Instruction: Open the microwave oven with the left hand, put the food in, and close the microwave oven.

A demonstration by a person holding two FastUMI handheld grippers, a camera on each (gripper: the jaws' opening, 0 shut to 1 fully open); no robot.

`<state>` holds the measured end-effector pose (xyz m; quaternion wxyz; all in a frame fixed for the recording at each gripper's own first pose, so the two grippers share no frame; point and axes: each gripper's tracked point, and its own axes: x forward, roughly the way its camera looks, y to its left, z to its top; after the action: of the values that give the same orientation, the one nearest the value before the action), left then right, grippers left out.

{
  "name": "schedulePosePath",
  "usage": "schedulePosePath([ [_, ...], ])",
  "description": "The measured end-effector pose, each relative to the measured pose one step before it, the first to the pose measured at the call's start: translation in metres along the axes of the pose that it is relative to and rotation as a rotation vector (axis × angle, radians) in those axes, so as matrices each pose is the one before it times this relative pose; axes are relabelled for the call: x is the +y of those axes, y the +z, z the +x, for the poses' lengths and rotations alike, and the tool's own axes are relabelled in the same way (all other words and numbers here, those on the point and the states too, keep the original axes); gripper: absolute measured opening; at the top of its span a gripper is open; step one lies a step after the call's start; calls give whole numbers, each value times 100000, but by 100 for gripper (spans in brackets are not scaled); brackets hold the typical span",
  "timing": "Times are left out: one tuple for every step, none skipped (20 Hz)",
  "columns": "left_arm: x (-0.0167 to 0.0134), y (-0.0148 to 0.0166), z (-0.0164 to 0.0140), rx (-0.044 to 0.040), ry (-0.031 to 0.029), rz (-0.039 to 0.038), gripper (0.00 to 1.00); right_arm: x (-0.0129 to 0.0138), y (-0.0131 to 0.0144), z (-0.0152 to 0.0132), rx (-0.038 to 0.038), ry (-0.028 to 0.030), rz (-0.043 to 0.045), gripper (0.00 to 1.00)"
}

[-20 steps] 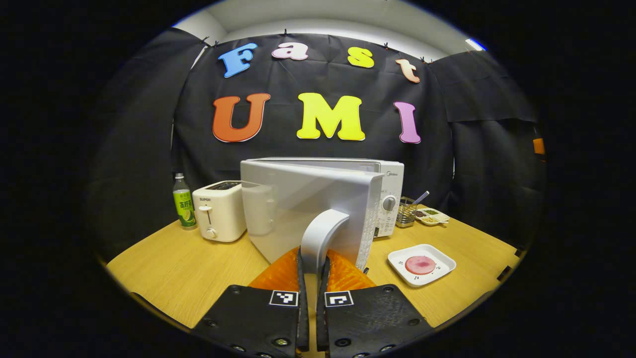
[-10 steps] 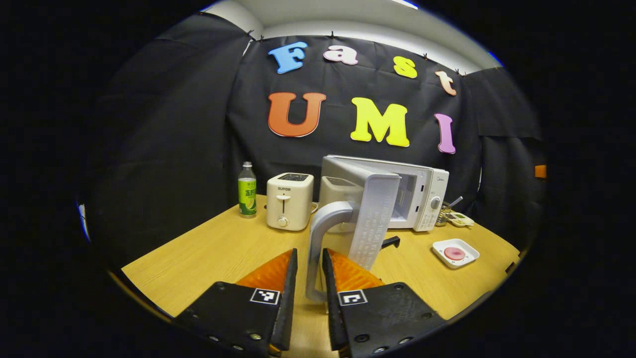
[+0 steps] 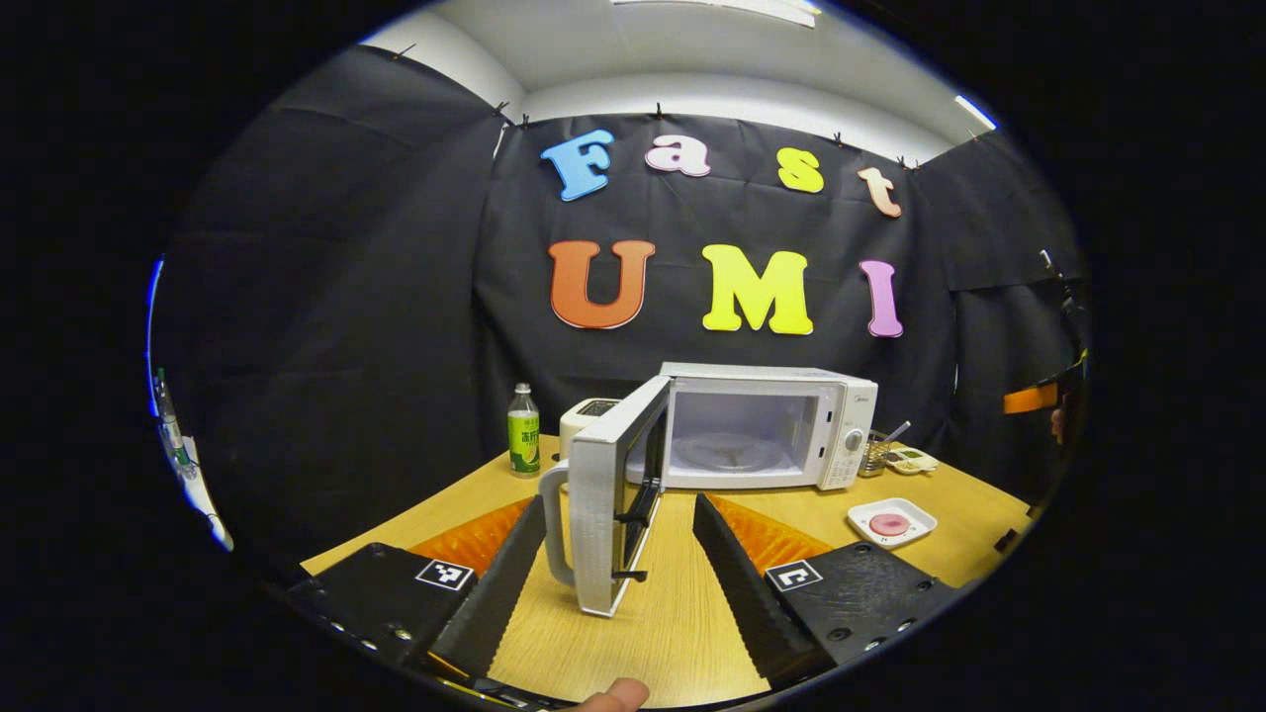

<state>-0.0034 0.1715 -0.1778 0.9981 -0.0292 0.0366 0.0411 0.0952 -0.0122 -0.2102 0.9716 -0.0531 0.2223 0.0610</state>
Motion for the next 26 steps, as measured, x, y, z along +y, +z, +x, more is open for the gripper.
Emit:
schedulePosePath([
  [-533, 824, -193, -1179, -375, -153, 92, -239, -185, 955, 2384, 195, -529, 100],
  [-467, 978, -123, -1138, 2, 161, 92, -182, -197, 1024, 2283, 400, -59, 100],
  [-366, 867, -170, -1029, 189, 82, 92, -113, -131, 960, 2416, 828, -89, 100],
  [-542, 835, -43, -826, -336, -186, 92, -101, -240, 925, 2852, 1290, -64, 100],
  [-759, 961, -30, -1027, -702, -264, 92, -15, -272, 909, 3434, 1746, -50, 100],
  [-420, 847, 151, -1131, -11, 253, 92, 38, -452, 1008, 4056, 1794, -501, 100],
  [-364, 806, 58, -1384, 493, 1445, 92, -65, -260, 1058, 4220, 1702, -989, 100],
  [-399, 784, 215, -1051, 473, 1401, 92, -201, -475, 1095, 4805, 1073, -750, 100],
  [-584, 532, 110, -754, -36, 666, 92, -223, -375, 928, 5023, 1251, -831, 100],
  [-739, 677, 222, -1165, -417, -22, 92, -102, -576, 732, 5395, 1576, -635, 99],
  [-918, 393, 99, -49, -1329, -391, 92, 83, -494, 671, 4539, 1974, -238, 99],
  [-801, 121, 180, -593, -762, -129, 92, 189, -627, 627, 4735, 2469, 237, 98],
  [-594, 59, 84, 128, -596, 562, 92, 242, -566, 639, 4762, 2855, 265, 94],
  [-522, 49, -17, -109, 122, 590, 92, -7, -514, 1102, 4413, 1774, 911, 92],
  [-354, 18, -68, -157, 233, 420, 92, -206, -449, 826, 4117, 1171, 779, 92],
  [-555, 1, -140, -143, -376, -77, 92, -94, -344, 794, 3200, 1077, 1098, 91],
  [-562, 22, -41, 265, -819, -48, 92, -4, -109, 714, 2649, 1580, 844, 92],
  [-370, -83, -51, 22, -548, 79, 92, -48, -202, 833, 2496, 1107, 1021, 91],
  [-215, -154, 19, 206, 277, 128, 92, -141, -131, 799, 2389, 1035, 1281, 90],
  [-144, -189, 94, 401, 402, -72, 92, 96, -209, 942, 2794, 1957, 1016, 89],
  [-48, 15, 61, 83, 827, 9, 92, 195, 21, 929, 2438, 2584, 1421, 84],
  [-168, -54, -47, 177, 84, -122, 92, -42, 23, 954, 2268, 1475, 1950, 71],
  [-215, 99, 14, 84, -468, -302, 92, -42, 129, 822, 1919, 1184, 1750, 78],
  [-278, 23, 69, 13, -505, -561, 92, 78, 48, 726, 1541, 1495, 1267, 75],
  [31, -7, -7, 298, 85, -599, 92, -46, 171, 631, 1336, 1372, 1110, 70],
  [182, 42, 65, 139, 323, -447, 92, -202, 146, 560, 1076, 514, 1269, 67],
])
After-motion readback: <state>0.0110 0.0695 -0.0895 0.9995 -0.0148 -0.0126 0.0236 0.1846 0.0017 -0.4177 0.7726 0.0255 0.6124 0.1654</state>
